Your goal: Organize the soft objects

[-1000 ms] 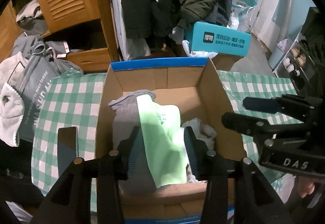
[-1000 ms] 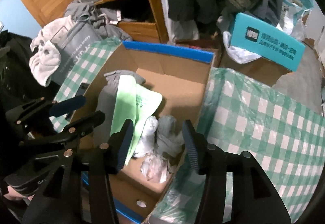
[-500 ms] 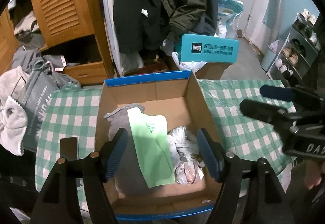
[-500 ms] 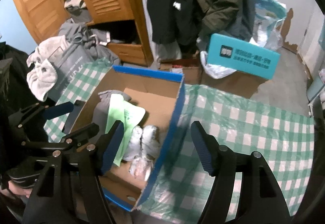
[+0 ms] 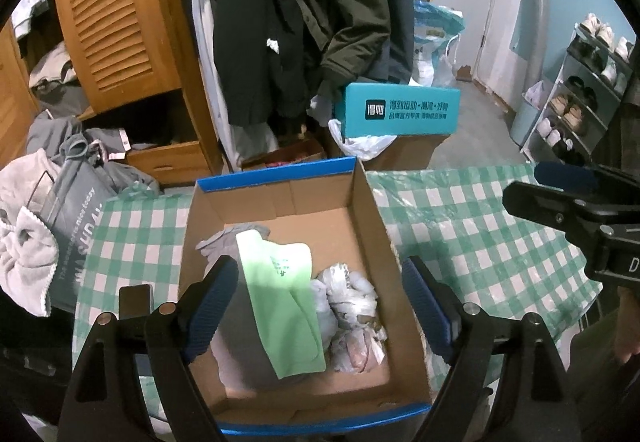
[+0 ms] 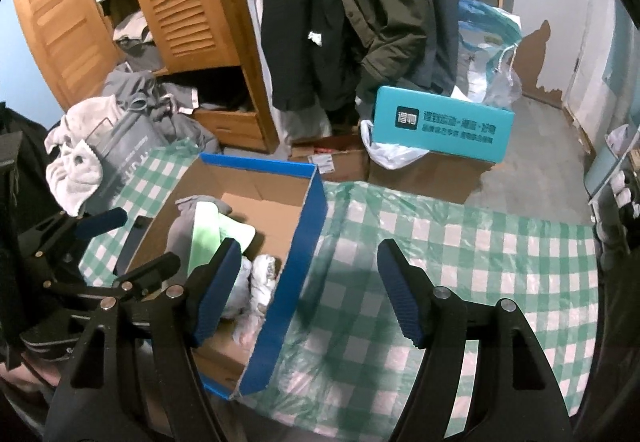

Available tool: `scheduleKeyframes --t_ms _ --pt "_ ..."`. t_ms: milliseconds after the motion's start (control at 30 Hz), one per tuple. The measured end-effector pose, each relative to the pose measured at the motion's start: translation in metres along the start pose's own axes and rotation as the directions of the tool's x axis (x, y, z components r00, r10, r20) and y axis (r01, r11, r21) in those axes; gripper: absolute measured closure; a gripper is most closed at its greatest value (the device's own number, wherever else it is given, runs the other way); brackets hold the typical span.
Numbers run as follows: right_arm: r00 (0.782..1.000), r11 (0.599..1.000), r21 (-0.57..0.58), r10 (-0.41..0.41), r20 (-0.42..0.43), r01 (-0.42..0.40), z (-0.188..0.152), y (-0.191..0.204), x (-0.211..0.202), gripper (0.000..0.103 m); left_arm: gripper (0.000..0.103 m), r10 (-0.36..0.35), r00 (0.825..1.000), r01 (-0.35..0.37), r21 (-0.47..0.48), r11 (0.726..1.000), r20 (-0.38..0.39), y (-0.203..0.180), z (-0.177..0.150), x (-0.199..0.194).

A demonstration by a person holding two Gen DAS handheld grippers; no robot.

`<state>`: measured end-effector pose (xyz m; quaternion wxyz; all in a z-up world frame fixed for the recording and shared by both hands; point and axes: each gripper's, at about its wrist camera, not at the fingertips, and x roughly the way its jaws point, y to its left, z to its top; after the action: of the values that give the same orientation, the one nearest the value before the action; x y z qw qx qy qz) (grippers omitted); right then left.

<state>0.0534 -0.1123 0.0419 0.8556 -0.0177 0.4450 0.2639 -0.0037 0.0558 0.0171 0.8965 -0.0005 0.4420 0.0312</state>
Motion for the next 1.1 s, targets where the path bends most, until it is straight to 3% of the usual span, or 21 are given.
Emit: scheduleKeyframes --t_ms 333,1100 --pt "1.000 1.000 0.019 -0.007 0.004 0.007 -0.003 -0.012 -0.005 0.033 0.018 -0.007 1.000 0.007 0.020 1.000 0.028 -0.009 0.004 -0.005" --pt "1.000 1.000 0.028 -0.013 -0.008 0.013 -0.006 -0.021 -0.003 0.033 0.018 -0.010 1.000 0.010 0.030 0.999 -0.001 -0.014 0.002 0.001"
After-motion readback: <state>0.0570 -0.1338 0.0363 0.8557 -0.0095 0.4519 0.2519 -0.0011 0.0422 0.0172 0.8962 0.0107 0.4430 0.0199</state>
